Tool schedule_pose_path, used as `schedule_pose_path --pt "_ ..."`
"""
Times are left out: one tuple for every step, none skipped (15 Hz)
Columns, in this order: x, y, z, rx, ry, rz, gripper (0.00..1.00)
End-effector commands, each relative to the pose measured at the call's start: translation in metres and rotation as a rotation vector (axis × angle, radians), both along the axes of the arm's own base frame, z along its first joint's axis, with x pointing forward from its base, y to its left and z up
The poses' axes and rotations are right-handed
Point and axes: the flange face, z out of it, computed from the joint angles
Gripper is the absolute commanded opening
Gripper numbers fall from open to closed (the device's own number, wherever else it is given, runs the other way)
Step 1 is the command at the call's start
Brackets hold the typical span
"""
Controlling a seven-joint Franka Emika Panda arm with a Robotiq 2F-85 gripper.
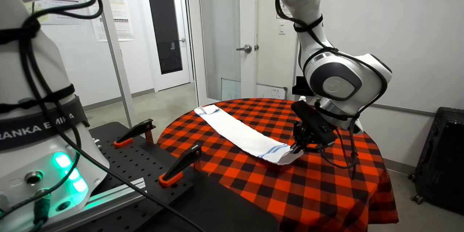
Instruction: Fold the towel on the table
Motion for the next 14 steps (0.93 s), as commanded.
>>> schedule_pose_path --pt "0.002 -0.023 0.037 -0.092 -0.036 0.006 0.01" --pt "0.002 -0.032 0.046 -0.121 -0.042 0.013 0.01" --pt "0.001 -0.043 0.059 -0.145 -0.037 0.033 0.01" --pt "0.0 -0.053 0.071 -0.169 -0.028 0.052 0.01" --pt "-0.003 -0.065 0.084 -0.199 -0.023 0.067 0.01" --pt "-0.005 -0.076 0.097 -0.227 -0.018 0.083 0.01" --pt "-0.008 -0.088 0.112 -0.256 -0.008 0.101 0.01" --pt "-0.011 -0.1 0.129 -0.289 0.001 0.117 0.01" --pt "-0.015 -0.113 0.149 -0.329 0.01 0.132 0.01" --pt "-0.019 -0.125 0.168 -0.363 0.019 0.147 0.01" --pt "-0.023 -0.138 0.192 -0.403 0.027 0.163 0.01" --pt "-0.027 -0.149 0.212 -0.44 0.034 0.175 0.01" --pt "-0.032 -0.161 0.238 -0.472 0.035 0.184 0.01" --pt "-0.035 -0.17 0.259 -0.506 0.035 0.189 0.01"
